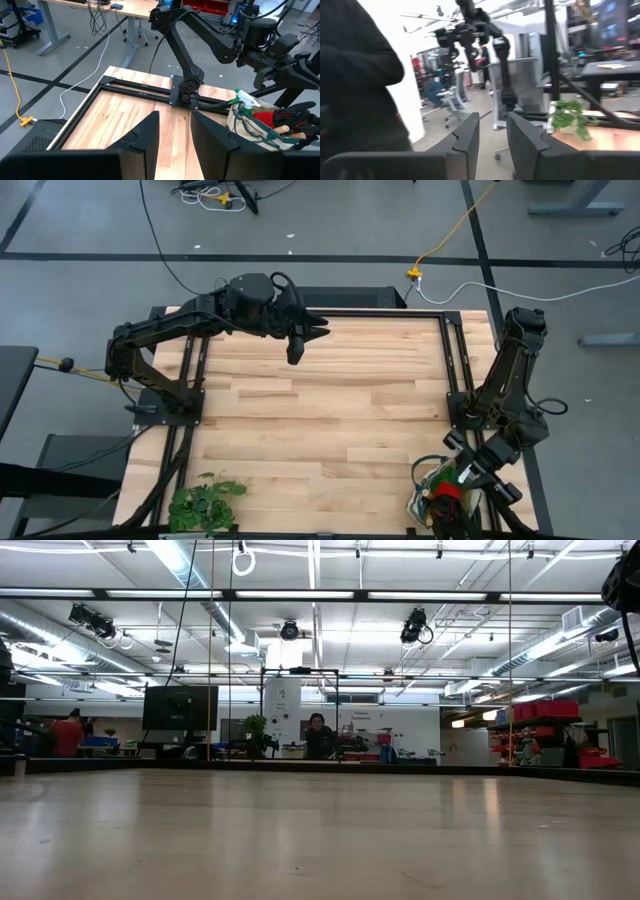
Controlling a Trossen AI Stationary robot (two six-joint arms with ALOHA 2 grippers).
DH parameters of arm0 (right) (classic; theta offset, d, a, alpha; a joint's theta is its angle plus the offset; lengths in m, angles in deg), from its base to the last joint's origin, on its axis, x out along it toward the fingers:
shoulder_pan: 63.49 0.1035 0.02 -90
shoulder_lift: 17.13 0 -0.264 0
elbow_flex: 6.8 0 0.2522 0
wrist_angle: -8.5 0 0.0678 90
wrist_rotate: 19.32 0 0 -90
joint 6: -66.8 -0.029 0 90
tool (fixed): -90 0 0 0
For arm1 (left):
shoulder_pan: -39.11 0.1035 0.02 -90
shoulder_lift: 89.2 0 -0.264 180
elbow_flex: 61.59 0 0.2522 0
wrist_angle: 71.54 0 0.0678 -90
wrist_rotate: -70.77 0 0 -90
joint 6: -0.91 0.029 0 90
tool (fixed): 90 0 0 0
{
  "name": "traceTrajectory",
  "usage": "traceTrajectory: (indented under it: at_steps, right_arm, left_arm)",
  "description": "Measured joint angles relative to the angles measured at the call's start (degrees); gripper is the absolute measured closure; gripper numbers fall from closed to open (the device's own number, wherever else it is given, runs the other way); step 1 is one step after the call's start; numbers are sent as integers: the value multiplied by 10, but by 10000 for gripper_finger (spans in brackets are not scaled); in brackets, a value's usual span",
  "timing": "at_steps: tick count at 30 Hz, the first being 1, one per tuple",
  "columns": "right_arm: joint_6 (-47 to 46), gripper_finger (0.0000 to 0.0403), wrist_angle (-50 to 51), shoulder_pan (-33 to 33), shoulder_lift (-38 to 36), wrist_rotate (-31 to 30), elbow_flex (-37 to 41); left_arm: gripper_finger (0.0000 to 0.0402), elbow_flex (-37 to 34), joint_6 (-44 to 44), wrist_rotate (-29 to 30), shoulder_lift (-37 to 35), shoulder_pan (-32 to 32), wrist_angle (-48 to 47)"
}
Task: Pick & Place Garden tools in Gardening bag
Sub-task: Put the red gloves into the gardening bag
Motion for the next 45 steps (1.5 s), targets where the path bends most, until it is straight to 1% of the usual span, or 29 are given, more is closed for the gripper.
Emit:
traceTrajectory:
  at_steps: [4,8,18,21,33,35,37,42,45]
  right_arm:
    - [15,305,0,0,0,-32,-8]
    - [16,305,1,-1,0,-48,-15]
    - [11,305,1,-15,0,-49,-16]
    - [10,305,2,-22,2,-59,-16]
    - [13,305,14,-82,2,-60,-16]
    - [13,305,30,-99,2,-47,-16]
    - [13,305,51,-121,0,-18,-16]
    - [-11,305,129,-183,-19,99,-16]
    - [-30,305,166,-213,-32,156,-16]
  left_arm:
    - [284,0,0,0,0,0,0]
    - [284,0,0,0,0,0,0]
    - [284,0,0,0,0,0,0]
    - [284,0,0,0,0,0,0]
    - [284,0,0,0,0,0,0]
    - [284,0,0,0,0,0,0]
    - [284,0,0,0,0,0,0]
    - [284,0,0,0,0,0,0]
    - [284,0,0,0,0,0,0]
